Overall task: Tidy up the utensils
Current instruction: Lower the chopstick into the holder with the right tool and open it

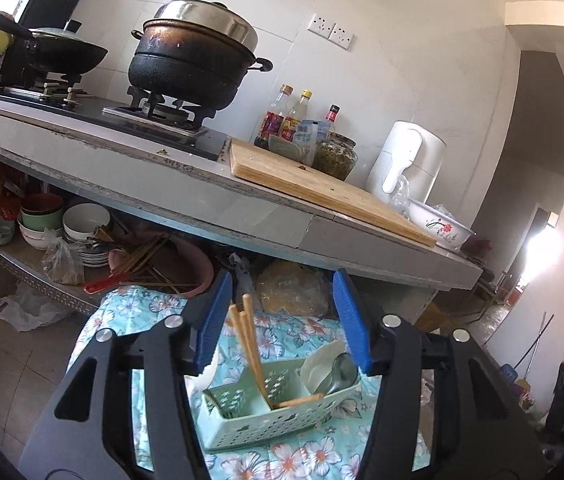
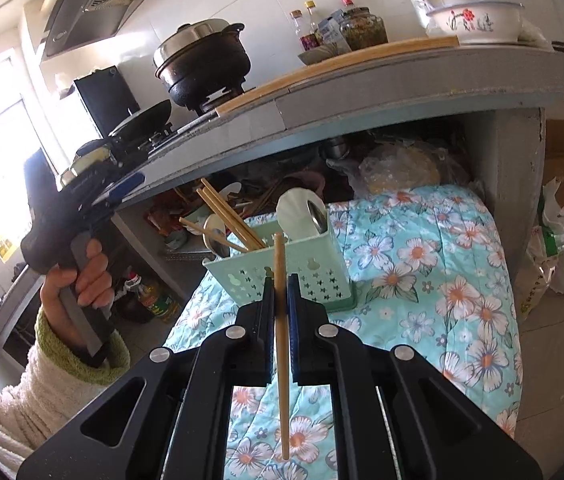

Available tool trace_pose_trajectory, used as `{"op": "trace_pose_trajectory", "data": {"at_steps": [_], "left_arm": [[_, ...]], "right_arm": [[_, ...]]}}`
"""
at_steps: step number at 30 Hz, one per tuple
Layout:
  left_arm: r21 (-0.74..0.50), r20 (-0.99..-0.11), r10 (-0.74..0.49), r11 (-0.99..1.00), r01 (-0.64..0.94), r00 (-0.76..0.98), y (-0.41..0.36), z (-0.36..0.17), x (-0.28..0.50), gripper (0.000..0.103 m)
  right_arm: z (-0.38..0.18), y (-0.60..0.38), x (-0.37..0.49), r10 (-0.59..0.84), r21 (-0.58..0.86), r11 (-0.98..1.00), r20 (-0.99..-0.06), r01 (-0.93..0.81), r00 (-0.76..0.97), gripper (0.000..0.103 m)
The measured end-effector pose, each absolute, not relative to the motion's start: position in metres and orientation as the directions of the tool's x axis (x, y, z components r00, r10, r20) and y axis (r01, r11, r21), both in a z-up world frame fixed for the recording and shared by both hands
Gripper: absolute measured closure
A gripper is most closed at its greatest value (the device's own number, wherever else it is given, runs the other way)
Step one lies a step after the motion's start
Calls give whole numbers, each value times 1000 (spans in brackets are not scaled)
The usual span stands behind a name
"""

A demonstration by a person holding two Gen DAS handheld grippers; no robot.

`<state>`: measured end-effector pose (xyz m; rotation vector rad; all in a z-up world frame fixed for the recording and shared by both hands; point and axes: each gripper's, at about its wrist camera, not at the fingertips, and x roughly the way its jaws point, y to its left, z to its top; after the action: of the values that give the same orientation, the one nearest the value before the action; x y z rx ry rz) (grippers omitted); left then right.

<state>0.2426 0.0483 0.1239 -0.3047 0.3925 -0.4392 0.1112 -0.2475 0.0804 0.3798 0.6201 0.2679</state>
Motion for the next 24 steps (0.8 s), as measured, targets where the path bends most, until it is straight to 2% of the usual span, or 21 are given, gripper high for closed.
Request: {"op": "trace_pose_trajectory", "data": {"at_steps": [12,18,24], "left_arm": [[-293,-505,-379,920,258,776,99,55,182,25],[-314,-588,-372,923,221,718,125,12,164,23],[-320,-639,-352,930,181,684,141,-14,154,23]], "right_arm": [[176,-216,166,314,262,936,-327,-234,891,97],[211,-190,201,308,158,948,-230,-277,923,97],[211,-159,241,308,73,951,-222,-299,925,97]]}}
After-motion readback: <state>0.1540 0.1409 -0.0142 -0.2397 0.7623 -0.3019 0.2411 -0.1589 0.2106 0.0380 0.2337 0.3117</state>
